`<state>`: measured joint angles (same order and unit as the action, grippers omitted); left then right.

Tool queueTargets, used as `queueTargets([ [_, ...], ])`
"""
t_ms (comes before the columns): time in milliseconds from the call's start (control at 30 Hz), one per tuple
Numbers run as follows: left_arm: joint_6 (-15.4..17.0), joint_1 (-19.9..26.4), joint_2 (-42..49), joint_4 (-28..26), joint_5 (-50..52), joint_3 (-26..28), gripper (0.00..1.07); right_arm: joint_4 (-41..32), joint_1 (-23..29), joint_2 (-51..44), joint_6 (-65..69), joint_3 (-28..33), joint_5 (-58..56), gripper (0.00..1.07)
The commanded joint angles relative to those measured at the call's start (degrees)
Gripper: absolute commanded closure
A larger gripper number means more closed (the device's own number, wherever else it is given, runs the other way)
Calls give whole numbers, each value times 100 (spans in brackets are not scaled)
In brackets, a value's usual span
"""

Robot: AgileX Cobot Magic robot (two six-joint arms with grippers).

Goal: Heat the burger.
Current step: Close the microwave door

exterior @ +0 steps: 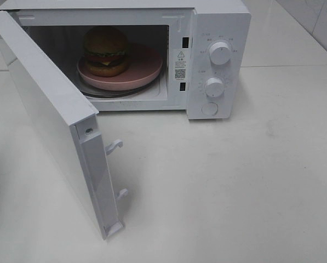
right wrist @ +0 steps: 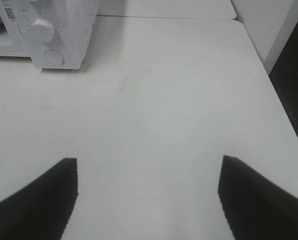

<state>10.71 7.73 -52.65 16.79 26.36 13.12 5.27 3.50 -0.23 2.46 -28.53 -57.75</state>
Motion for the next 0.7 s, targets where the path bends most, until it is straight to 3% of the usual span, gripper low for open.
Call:
queueTargets([
  [33,527,17,-401,573,579,-29,107,-17,-46,-160,17,6,63,32],
  [233,590,-115,-980,676,928,-23,107,-17,-46,-160,17,6,63,32],
  [333,476,-458,-1289,665,1008,52,107,-17,-46,-160,17,6,63,32],
  [400,138,-1031,-1753,286,1117,115,107,-17,-46,-160,17,6,63,32],
  [500,-6,-1186,-1879,160,1197,115,107,-17,-46,-160,17,6,63,32],
  [567,-527,-1833,-2315,-544,1593,115,107,-17,-46,-160,17,6,63,32],
  [700,-871,-2286,-2607,-1094,2028,115,107,-17,-46,-160,17,6,63,32],
])
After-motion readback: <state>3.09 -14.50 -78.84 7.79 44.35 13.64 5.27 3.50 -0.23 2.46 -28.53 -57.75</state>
